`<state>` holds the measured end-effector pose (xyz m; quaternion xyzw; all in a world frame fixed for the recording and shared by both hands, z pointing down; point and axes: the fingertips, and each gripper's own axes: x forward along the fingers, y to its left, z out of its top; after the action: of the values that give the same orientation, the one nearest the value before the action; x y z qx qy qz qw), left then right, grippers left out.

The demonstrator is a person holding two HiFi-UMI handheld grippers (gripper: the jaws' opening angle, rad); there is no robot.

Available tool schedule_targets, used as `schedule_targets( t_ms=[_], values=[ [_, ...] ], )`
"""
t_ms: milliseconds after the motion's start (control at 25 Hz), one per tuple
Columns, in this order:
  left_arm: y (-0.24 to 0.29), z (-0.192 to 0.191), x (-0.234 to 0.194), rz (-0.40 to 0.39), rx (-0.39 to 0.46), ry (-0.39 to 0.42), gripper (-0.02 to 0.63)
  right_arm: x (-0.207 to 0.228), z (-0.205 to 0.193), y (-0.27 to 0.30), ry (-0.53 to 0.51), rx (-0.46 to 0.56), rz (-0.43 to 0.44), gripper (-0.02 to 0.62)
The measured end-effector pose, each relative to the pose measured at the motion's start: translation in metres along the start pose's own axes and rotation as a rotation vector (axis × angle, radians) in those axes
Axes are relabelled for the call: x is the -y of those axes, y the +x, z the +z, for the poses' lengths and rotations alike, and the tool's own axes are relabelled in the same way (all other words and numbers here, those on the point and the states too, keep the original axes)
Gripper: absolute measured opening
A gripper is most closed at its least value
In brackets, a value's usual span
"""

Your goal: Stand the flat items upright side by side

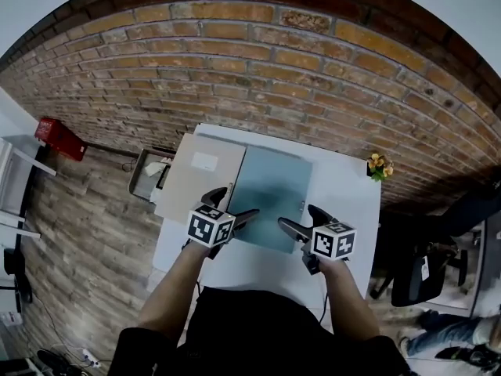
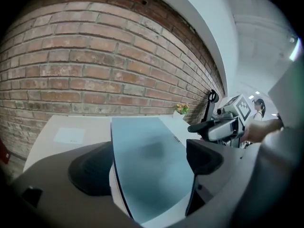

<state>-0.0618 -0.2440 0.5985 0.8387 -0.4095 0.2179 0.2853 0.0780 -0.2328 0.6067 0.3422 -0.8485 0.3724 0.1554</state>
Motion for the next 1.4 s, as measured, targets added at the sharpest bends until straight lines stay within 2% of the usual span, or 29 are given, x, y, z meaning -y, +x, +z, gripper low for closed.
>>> schedule_targets(
  t_ms=[400,600,800,960,1240,1400],
  values=[
    [0.037,-0.028,-0.01,-0.094,-0.138,0.001,0.504,0.027,-0.018,0.02,0.062,-0.056,-0.104,0.515],
    [0.048,-0.041,-0.012,-0.096,-0.213,0.037,0.505,0.035,-0.03,0.023,0.087,-0.085,-0.135,0.506],
    [0.051,-0.048,-0.018,-0.076,-0.238,0.03,0.504,0.038,-0.036,0.024,0.093,-0.104,-0.143,0.502],
    [0.053,-0.051,-0.021,-0.088,-0.247,-0.01,0.505,0.041,-0.037,0.027,0.092,-0.114,-0.143,0.49],
    [0.06,-0.054,-0.021,-0.071,-0.287,0.004,0.504,0.05,-0.042,0.037,0.034,-0.168,-0.195,0.419],
    [0.061,-0.057,-0.014,-0.099,-0.313,-0.01,0.504,0.056,-0.045,0.029,0.052,-0.166,-0.201,0.391]
  ],
)
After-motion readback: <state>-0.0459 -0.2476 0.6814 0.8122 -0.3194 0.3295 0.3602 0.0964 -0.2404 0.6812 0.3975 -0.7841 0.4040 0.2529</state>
